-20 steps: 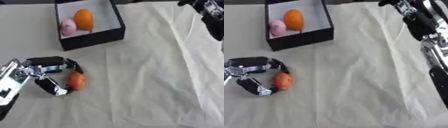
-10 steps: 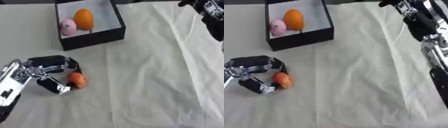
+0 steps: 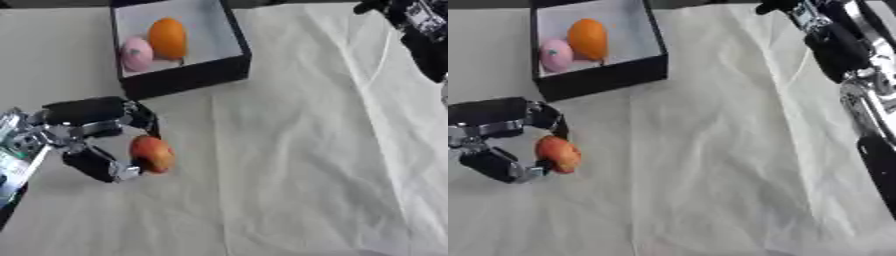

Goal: Pick up objects on the table and place them in the box.

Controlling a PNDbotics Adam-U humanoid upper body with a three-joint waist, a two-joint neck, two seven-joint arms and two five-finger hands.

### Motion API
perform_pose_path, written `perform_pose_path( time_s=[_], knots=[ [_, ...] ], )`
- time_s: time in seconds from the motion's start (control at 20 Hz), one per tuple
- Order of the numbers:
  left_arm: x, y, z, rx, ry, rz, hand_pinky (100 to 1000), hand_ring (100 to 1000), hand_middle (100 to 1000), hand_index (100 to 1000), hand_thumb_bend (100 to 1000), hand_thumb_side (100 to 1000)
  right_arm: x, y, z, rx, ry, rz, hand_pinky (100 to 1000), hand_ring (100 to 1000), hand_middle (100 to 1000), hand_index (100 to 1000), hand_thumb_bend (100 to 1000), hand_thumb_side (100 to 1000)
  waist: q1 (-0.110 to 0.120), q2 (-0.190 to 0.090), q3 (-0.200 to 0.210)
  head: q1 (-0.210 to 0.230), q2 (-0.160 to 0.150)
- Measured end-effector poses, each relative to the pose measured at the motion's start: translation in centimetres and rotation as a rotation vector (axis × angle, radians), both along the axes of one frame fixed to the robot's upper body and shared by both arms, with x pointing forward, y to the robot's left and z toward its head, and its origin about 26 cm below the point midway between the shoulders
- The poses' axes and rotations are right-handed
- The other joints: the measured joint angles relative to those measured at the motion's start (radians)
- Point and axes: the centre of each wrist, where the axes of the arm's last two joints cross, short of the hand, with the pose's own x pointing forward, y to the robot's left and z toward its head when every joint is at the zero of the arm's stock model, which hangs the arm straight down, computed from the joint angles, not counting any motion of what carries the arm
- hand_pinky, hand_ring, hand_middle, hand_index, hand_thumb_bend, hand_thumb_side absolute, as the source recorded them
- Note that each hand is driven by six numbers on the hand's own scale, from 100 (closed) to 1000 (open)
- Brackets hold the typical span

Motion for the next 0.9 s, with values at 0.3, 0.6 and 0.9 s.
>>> perform_pose_path(
  time_s=[0.3,0.6,0.9],
  knots=[
    [-0.9,1.4,5.9,-0.155,-0.152,-0.01,728,697,503,602,100,101,0.1,0.1,0.6,0.019,-0.027,0.02,958,709,645,752,100,527,0.0,0.0,-0.014,0.01,0.0],
    [1.7,3.8,8.5,-0.268,-0.226,0.11,737,703,493,592,100,100,0.5,0.3,1.6,0.044,-0.057,0.049,957,707,643,749,100,528,0.0,0.0,-0.047,0.035,0.0],
    [6.2,5.8,9.8,-0.323,-0.238,0.216,736,699,488,588,100,102,0.6,0.4,1.9,0.06,-0.058,0.05,957,706,642,748,100,528,0.002,0.0,-0.07,0.054,0.0]
  ],
)
